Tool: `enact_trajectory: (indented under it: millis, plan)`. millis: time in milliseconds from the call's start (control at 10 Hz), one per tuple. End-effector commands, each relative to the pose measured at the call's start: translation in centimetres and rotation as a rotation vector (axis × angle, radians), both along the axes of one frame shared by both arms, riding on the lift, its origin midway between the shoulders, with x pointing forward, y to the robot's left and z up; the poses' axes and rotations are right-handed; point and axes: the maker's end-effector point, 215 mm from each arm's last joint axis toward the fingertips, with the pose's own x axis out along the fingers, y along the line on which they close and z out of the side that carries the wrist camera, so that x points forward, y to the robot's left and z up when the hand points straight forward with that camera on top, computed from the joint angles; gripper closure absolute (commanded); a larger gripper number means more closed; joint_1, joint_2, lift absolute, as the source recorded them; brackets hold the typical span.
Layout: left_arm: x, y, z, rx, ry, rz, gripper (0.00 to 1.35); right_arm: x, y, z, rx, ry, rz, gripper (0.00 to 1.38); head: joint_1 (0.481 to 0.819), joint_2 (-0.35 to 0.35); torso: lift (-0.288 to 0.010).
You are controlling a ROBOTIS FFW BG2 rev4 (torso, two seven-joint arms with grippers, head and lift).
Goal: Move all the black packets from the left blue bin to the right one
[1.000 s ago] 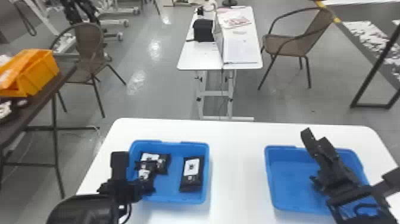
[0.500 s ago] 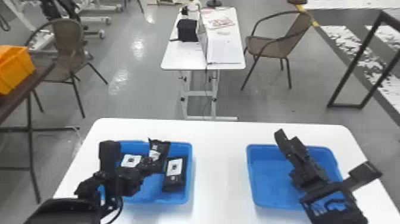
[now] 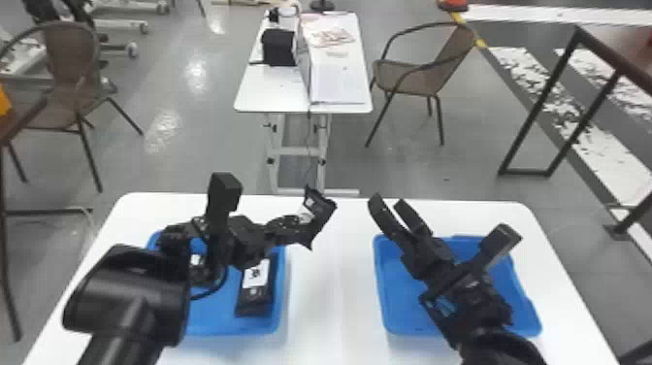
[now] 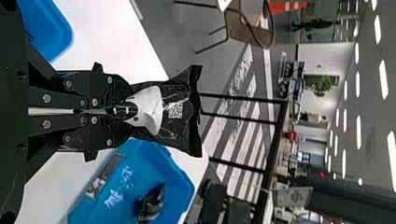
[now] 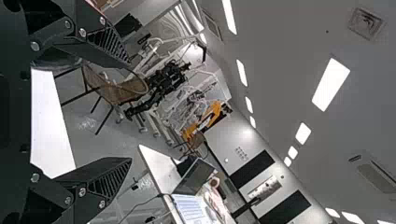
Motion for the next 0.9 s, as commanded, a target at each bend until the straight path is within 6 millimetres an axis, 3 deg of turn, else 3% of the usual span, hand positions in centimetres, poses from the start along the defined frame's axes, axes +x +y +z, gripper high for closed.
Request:
enact_trajectory:
  millis: [0, 400, 600, 700, 800]
  plan:
    - [0.3, -3.4, 0.3, -0.022, -0.003, -0.071, 1.19, 0.3, 1.3, 0.6, 0.001, -0.012, 0.024, 0.33, 0.695, -0.066, 0.000]
    - [-0.1, -7.3, 0.3, -0.035, 0.007, -0.150, 1.19, 0.3, 5.0, 1.8, -0.017, -0.039, 0.101, 0.32, 0.695, -0.095, 0.000]
    - [-0.1, -8.6, 1.4, -0.070, -0.002, -0.168, 1.19, 0.3, 5.9, 0.2, -0.048, -0.002, 0.127, 0.34, 0.695, -0.093, 0.000]
    - [-0.2, -9.0, 1.7, -0.082, -0.001, -0.169, 1.19, 0.5, 6.1, -0.1, -0.062, 0.007, 0.139, 0.57, 0.695, -0.093, 0.000]
    - [-0.2, -9.3, 2.0, -0.098, -0.001, -0.168, 1.19, 0.8, 6.5, -0.2, -0.083, 0.018, 0.153, 1.11, 0.695, -0.097, 0.000]
